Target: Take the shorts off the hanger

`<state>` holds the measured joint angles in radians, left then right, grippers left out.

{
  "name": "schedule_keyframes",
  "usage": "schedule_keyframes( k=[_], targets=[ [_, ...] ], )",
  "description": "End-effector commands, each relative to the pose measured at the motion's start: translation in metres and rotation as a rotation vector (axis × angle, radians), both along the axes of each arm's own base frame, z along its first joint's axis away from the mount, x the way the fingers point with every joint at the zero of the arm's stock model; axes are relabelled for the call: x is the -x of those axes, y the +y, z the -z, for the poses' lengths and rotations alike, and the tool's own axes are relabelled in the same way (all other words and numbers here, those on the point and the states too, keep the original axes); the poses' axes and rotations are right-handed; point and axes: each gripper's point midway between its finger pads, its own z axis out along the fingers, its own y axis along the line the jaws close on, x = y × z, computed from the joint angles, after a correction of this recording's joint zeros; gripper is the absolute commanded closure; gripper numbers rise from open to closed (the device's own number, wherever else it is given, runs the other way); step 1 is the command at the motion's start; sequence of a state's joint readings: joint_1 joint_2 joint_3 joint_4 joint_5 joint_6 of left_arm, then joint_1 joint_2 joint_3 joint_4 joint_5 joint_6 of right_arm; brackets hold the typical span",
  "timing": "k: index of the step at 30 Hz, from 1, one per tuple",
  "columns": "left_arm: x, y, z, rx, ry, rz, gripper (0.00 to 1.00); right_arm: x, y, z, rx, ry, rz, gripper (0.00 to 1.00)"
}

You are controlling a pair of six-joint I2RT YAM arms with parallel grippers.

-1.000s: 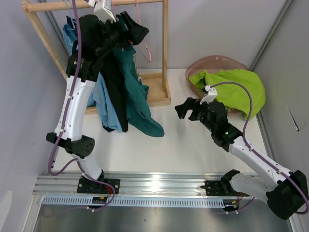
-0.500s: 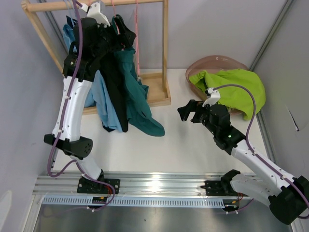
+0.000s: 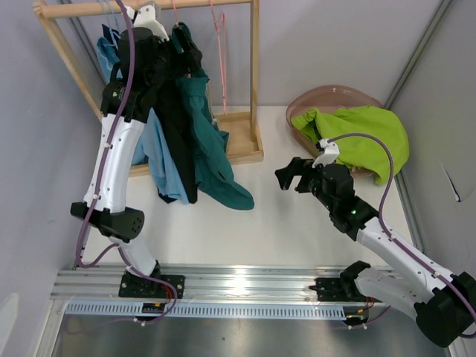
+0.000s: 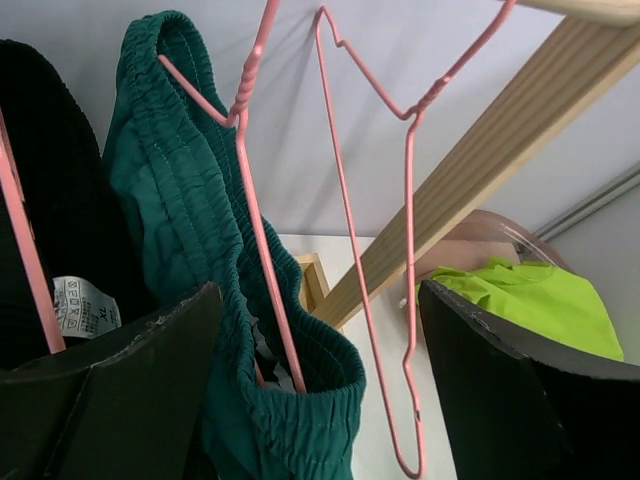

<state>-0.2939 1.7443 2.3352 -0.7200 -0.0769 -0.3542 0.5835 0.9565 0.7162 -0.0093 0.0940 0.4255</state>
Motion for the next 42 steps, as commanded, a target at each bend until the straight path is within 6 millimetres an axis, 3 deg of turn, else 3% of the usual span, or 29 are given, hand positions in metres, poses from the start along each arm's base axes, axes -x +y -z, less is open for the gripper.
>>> schedule_keyframes(
  k=[1,8,9,11,13,15,17,20,22,23,26,27,29,30,32,33,35,36,37,38,40,41,42],
  targets=[
    [-0.017,0.008,0.013,-0.042,0.010,-0.039,0.15,0.001,-0.004,-0.008,-0.008,-0.031,0.018,0.01],
    [-0.035,0.005,0.026,-0.043,0.022,-0.051,0.34,0.000,-0.005,-0.005,0.002,-0.031,0.019,0.01],
    [-0.036,0.005,0.024,-0.042,0.016,-0.054,0.44,0.000,-0.005,-0.005,0.004,-0.031,0.021,0.01],
    [-0.040,0.006,0.026,-0.043,0.017,-0.065,0.53,0.000,-0.006,-0.003,0.005,-0.027,0.021,0.01],
    [-0.042,0.007,0.022,-0.044,0.009,-0.073,0.68,0.001,-0.006,0.000,0.005,-0.022,0.022,0.01],
    [-0.039,0.008,0.010,-0.041,-0.016,-0.071,0.90,0.001,-0.006,0.001,0.006,-0.019,0.019,0.01],
    [-0.037,0.008,0.006,-0.042,-0.026,-0.066,0.99,0.002,-0.005,0.002,0.004,-0.014,0.016,0.01],
    [-0.031,0.008,-0.006,-0.033,-0.052,-0.062,1.00,0.002,-0.003,-0.002,-0.003,-0.026,0.004,0.01],
    [-0.023,0.009,-0.022,-0.016,-0.083,-0.053,1.00,0.005,0.007,-0.014,0.006,-0.060,-0.036,0.00],
    [-0.018,0.009,-0.032,-0.004,-0.104,-0.047,1.00,0.004,0.011,-0.032,0.003,-0.094,-0.047,0.01],
    [-0.004,0.009,-0.052,0.028,-0.146,-0.032,1.00,0.011,0.035,-0.064,0.027,-0.172,-0.116,0.01],
    [0.000,0.009,-0.056,0.034,-0.155,-0.028,1.00,0.013,0.042,-0.085,0.028,-0.196,-0.126,0.00],
    [0.005,0.010,-0.062,0.045,-0.166,-0.025,1.00,0.023,0.070,-0.101,0.056,-0.227,-0.196,0.01],
    [0.009,0.011,-0.065,0.050,-0.171,-0.027,1.00,0.026,0.080,-0.131,0.028,-0.277,-0.207,0.01],
    [0.008,0.011,-0.060,0.051,-0.157,-0.030,1.00,0.037,0.112,-0.141,0.043,-0.298,-0.259,0.01],
    [0.010,0.012,-0.061,0.053,-0.160,-0.029,1.00,0.042,0.122,-0.166,0.011,-0.335,-0.274,0.01],
    [0.010,0.010,-0.058,0.062,-0.148,-0.026,1.00,0.056,0.150,-0.177,0.005,-0.362,-0.329,0.01],
    [0.012,0.011,-0.058,0.066,-0.143,-0.025,1.00,0.055,0.168,-0.169,0.025,-0.351,-0.347,0.01],
    [0.012,0.010,-0.057,0.068,-0.139,-0.024,1.00,0.058,0.179,-0.184,0.003,-0.372,-0.359,0.01],
    [0.015,0.009,-0.059,0.083,-0.140,-0.017,1.00,0.063,0.191,-0.186,0.002,-0.375,-0.381,0.01],
    [0.019,0.008,-0.062,0.095,-0.146,-0.009,1.00,0.059,0.217,-0.170,0.031,-0.355,-0.401,0.01],
    [0.021,0.007,-0.063,0.101,-0.145,0.000,1.00,0.060,0.227,-0.184,-0.007,-0.382,-0.404,0.00],
    [0.023,0.007,-0.063,0.105,-0.146,0.001,1.00,0.056,0.233,-0.181,-0.004,-0.380,-0.403,0.01]
  ],
)
